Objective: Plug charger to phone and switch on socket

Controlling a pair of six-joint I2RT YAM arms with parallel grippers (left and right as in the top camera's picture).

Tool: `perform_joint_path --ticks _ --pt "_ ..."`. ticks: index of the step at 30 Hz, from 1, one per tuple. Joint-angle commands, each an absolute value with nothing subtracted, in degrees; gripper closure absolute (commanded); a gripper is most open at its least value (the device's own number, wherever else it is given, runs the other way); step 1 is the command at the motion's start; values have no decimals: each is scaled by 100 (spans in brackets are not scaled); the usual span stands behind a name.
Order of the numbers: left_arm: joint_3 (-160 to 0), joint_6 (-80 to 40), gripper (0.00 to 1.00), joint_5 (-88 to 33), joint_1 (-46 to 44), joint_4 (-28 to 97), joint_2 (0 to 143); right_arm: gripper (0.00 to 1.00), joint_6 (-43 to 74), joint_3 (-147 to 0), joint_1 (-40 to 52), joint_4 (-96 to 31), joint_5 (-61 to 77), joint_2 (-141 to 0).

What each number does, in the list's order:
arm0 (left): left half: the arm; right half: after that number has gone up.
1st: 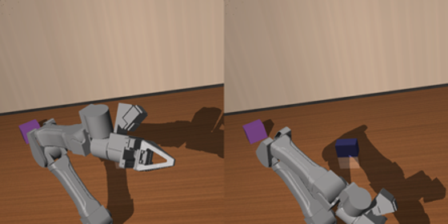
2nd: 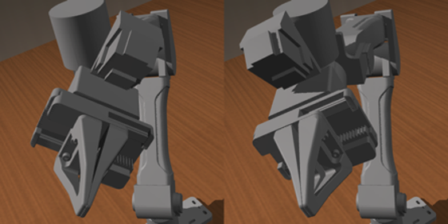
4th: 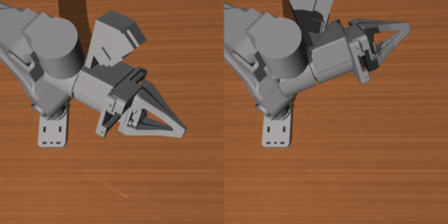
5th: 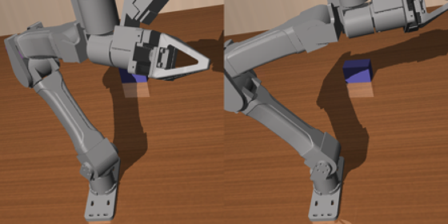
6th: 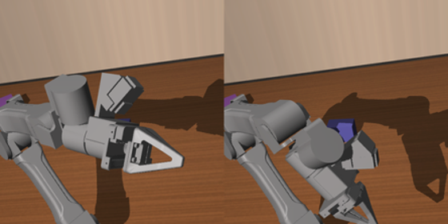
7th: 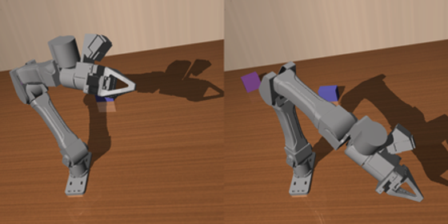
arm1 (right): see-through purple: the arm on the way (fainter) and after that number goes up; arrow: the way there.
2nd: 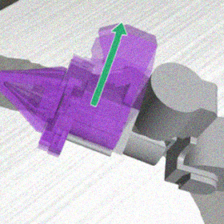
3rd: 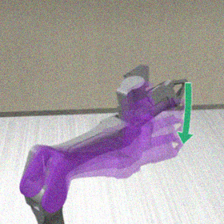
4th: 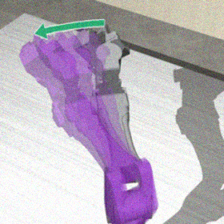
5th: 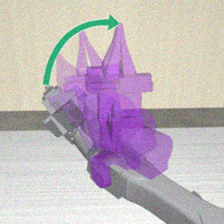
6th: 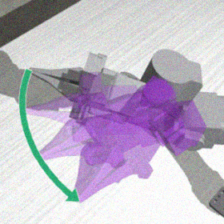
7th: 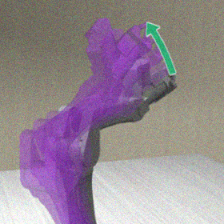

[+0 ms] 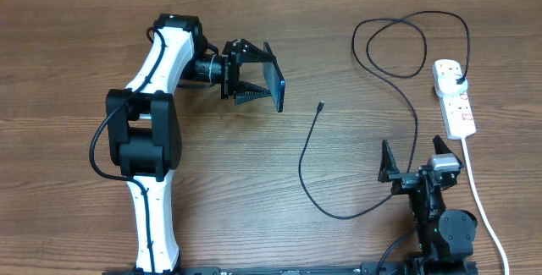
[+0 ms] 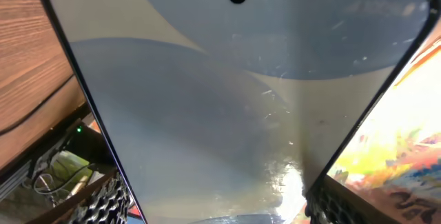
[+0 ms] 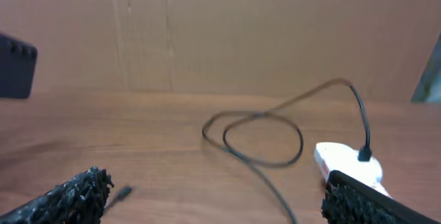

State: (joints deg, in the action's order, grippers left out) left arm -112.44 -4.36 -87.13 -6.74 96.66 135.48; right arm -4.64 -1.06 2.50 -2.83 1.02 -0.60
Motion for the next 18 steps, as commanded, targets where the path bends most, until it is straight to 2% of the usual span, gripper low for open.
perform_joint_path --ticks 1,2,4,6,9,13,16,18 --pt "-11380 -639 28 -9070 -620 9688 13432 0 447 -47 224 -296 1817 -16" --pt "-11380 -668 28 -9070 -604 9688 13380 0 1321 -47 228 -290 2655 -43" --pt "-11380 -690 27 -9070 -582 9688 13305 0 2945 -49 228 132 2862 -45" --pt "-11380 -687 27 -9070 -574 9688 13242 0 3297 -62 224 460 2812 -45" --pt "-11380 -687 28 -9070 -567 9688 13231 0 3030 -526 224 145 2838 -123" --pt "-11380 -711 28 -9070 -567 9688 13231 0 2322 -2012 217 -1612 2486 -991" --pt "-11380 -845 28 -9070 -567 9688 13231 0 1723 -3688 220 -3188 2534 -2602" --pt "-11380 -836 28 -9070 -567 9688 13231 0 1739 -4519 224 -3638 3441 -3485"
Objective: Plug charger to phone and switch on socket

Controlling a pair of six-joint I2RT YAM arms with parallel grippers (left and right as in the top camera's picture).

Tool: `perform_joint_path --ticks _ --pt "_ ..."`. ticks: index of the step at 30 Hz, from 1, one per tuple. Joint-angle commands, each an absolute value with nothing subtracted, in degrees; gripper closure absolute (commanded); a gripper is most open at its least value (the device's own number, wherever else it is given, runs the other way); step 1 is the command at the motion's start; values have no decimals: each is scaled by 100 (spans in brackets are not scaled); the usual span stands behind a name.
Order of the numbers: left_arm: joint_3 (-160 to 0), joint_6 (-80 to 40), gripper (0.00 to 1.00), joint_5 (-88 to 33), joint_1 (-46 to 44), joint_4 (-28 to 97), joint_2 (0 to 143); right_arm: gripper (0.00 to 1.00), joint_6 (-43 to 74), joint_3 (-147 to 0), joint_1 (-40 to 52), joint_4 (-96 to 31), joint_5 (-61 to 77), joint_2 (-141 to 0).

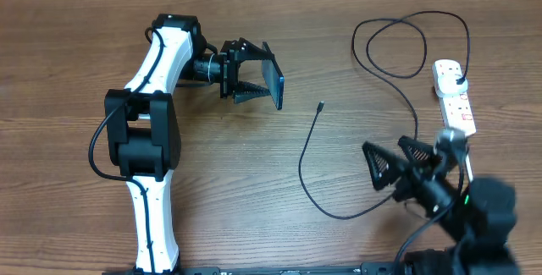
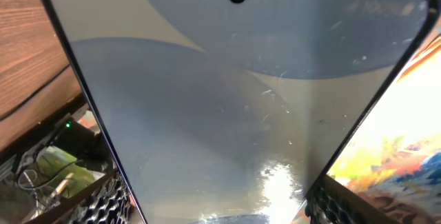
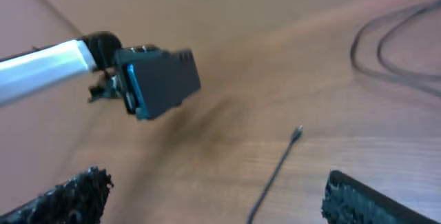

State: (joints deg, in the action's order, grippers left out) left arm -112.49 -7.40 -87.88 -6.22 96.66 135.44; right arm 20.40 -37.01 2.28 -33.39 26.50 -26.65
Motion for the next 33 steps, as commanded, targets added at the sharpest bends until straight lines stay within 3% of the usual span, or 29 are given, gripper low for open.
perform_joint_path --ticks 1,4,6,8,11,17,23,27,33 --pt "-11380 -838 28 -9067 -567 9688 13231 0 1774 -4722 224 -3623 3852 -3771" --pt "-11380 -840 28 -9067 -567 9688 13231 0 1815 -4906 248 -2862 5148 -4501" --pt "-11378 -840 28 -9067 -567 9688 13231 0 1726 -5354 473 -3286 4720 -4991" --pt "-11380 -840 28 -9067 -567 9688 13231 0 1441 -6134 978 -4215 3629 -5590" --pt "-11378 -840 28 -9065 -567 9688 13231 0 1476 -8095 2768 -5730 495 -7015" --pt "-11378 -886 28 -9067 -567 9688 13231 2 2405 -8643 4355 -5483 -1800 -8281" --pt "-11378 -928 28 -9067 -567 9688 13231 3 2744 -8632 4493 -4856 -1844 -8586" --pt "-11378 -945 28 -9067 -565 9688 13231 29 2832 -8545 4469 -4678 -1841 -8774" --pt "-11378 -1155 28 -9067 -565 9688 13231 35 2832 -8545 4462 -4654 -1846 -9037"
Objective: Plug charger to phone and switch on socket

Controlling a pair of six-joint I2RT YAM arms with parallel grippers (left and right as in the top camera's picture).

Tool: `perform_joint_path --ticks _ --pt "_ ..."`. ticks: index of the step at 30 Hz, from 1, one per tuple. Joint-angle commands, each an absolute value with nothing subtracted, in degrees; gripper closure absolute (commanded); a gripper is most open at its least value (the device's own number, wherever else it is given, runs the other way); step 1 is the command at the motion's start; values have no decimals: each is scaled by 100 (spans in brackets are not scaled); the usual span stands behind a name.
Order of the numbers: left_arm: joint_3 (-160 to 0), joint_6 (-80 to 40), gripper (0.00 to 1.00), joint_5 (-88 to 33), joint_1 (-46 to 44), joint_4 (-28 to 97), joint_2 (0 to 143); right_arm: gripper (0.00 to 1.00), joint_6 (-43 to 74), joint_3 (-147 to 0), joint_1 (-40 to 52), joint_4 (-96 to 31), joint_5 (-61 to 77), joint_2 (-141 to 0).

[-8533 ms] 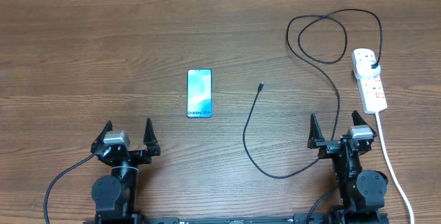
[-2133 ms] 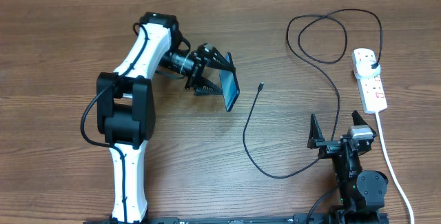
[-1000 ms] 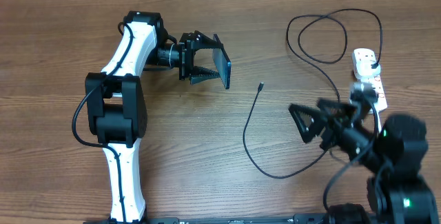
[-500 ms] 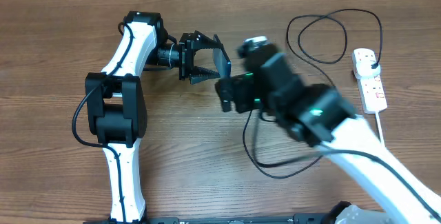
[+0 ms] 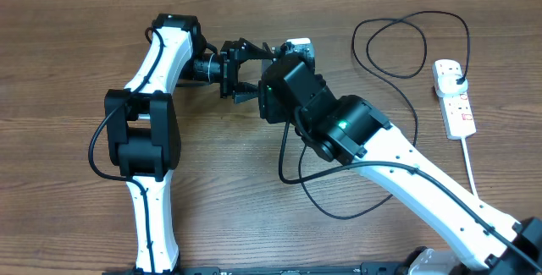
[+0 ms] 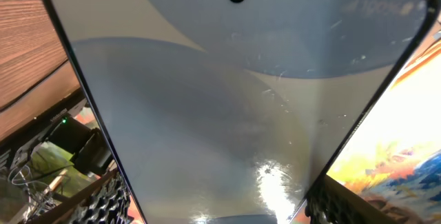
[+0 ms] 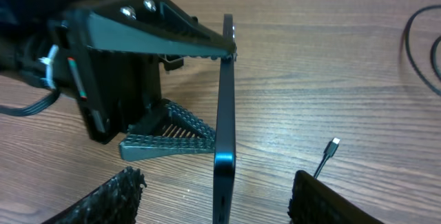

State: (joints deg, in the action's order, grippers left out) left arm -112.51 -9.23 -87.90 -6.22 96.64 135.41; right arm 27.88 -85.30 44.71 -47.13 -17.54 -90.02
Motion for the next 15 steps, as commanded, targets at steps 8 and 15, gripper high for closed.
perform_joint_path --ticks 8,15 --pt "-11378 -1376 27 -9070 -569 9688 13231 48 2832 -8545 4462 -4654 -1944 -9059" --pt "-11378 -1378 28 -9070 -576 9688 13218 48 2829 -8545 4451 -4652 -2178 -9102"
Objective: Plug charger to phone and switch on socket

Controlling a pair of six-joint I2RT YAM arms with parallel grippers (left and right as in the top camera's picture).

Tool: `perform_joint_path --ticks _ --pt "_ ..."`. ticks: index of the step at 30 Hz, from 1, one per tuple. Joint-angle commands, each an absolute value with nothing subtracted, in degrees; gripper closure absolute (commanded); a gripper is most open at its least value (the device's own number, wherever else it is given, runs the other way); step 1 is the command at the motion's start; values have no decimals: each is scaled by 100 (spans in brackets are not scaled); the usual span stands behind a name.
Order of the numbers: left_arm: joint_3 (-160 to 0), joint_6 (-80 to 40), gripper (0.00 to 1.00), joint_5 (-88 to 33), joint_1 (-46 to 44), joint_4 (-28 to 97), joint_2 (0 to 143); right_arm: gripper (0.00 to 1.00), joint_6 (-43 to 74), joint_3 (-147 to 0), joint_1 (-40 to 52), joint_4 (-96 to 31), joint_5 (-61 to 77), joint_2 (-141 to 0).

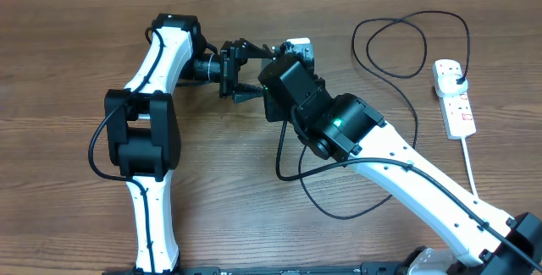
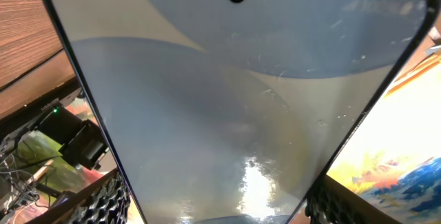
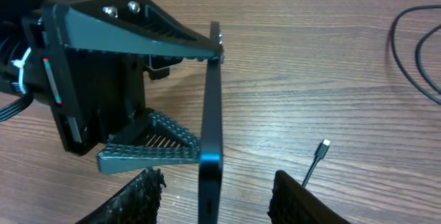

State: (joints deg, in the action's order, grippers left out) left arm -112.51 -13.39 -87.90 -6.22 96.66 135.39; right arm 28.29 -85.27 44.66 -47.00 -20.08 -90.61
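My left gripper [image 1: 244, 74] is shut on the dark phone [image 3: 209, 114] and holds it on edge above the table. The phone's screen [image 2: 234, 93] fills the left wrist view, with the left fingers [image 2: 103, 203] at its lower corners. My right gripper [image 3: 215, 184] is open, one finger on each side of the phone's lower edge, and neither touches it. The black charger cable's free plug [image 3: 321, 147] lies on the table just right of the phone. The white socket strip [image 1: 453, 97] lies at the far right with the charger plugged in.
The black cable [image 1: 398, 46] loops at the back right and curves across the table [image 1: 68, 46] under my right arm [image 1: 406, 173]. The strip's white lead [image 1: 483, 199] runs to the front right edge.
My right gripper has shifted slightly, so the phone sits more central between its fingers. The fingers stand a little narrower around it. The left gripper and phone have not moved.
At first my right arm rested at the front right with its gripper open, while the left gripper held the phone up. Then the right arm was raised and turned towards the phone. By the last moment its fingers straddled the phone's edge, as now.
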Motion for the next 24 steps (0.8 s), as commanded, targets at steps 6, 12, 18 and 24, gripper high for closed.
perform_joint_path --ticks 6,12,18,24 --pt "-11380 -1424 27 -9070 -578 9688 13218 49 2827 -8545 4451 -4582 -2049 -9308" --pt "-11380 -1441 27 -9067 -578 9688 13218 59 2829 -8545 4451 -4414 -2051 -9319" --pt "-11380 -1551 27 -9067 -576 9688 13218 68 2832 -8545 4451 -4416 -2049 -9325" --pt "-11380 -1551 26 -9067 -576 9688 13218 78 2832 -8545 4451 -4418 -1994 -9325"
